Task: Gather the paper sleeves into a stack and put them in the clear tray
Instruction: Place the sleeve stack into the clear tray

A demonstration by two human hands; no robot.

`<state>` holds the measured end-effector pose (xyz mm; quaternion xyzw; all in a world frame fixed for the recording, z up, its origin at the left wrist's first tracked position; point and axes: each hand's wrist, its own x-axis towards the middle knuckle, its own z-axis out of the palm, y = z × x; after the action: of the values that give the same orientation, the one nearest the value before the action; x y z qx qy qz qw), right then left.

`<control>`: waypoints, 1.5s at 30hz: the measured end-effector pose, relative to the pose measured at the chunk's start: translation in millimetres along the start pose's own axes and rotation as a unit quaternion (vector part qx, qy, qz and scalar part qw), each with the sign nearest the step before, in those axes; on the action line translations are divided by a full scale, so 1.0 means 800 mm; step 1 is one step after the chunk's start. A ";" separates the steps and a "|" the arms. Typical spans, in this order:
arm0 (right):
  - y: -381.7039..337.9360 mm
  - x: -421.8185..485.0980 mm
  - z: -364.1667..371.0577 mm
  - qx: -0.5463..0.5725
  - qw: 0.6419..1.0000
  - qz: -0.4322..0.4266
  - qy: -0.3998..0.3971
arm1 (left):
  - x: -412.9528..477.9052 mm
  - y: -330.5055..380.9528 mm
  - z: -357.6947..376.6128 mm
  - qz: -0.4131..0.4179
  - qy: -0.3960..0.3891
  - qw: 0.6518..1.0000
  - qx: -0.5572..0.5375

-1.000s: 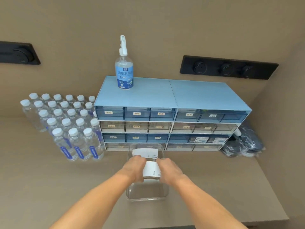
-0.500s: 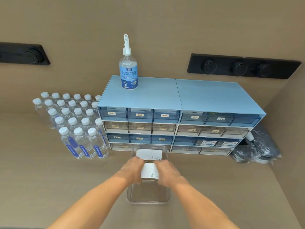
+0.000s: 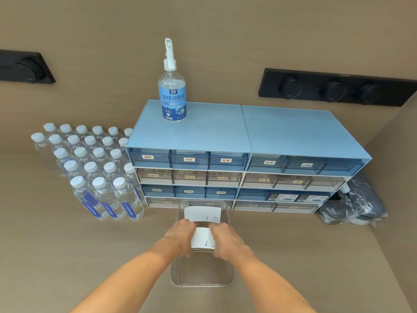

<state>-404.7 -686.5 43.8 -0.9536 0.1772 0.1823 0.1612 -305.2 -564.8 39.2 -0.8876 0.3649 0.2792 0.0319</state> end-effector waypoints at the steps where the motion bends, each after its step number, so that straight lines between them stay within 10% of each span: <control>1: 0.001 0.003 0.000 -0.002 1.000 0.001 -0.005 | 0.003 0.000 0.001 -0.001 -0.002 1.000 0.001; 45: -0.003 0.056 0.030 -0.189 0.980 -0.031 -0.054 | 0.043 0.024 0.036 -0.049 -0.035 0.992 0.108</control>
<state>-372.0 -687.5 4.9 -0.9607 0.1008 0.2584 -0.0071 -311.9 -593.2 0.3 -0.8853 0.3478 0.2673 0.1545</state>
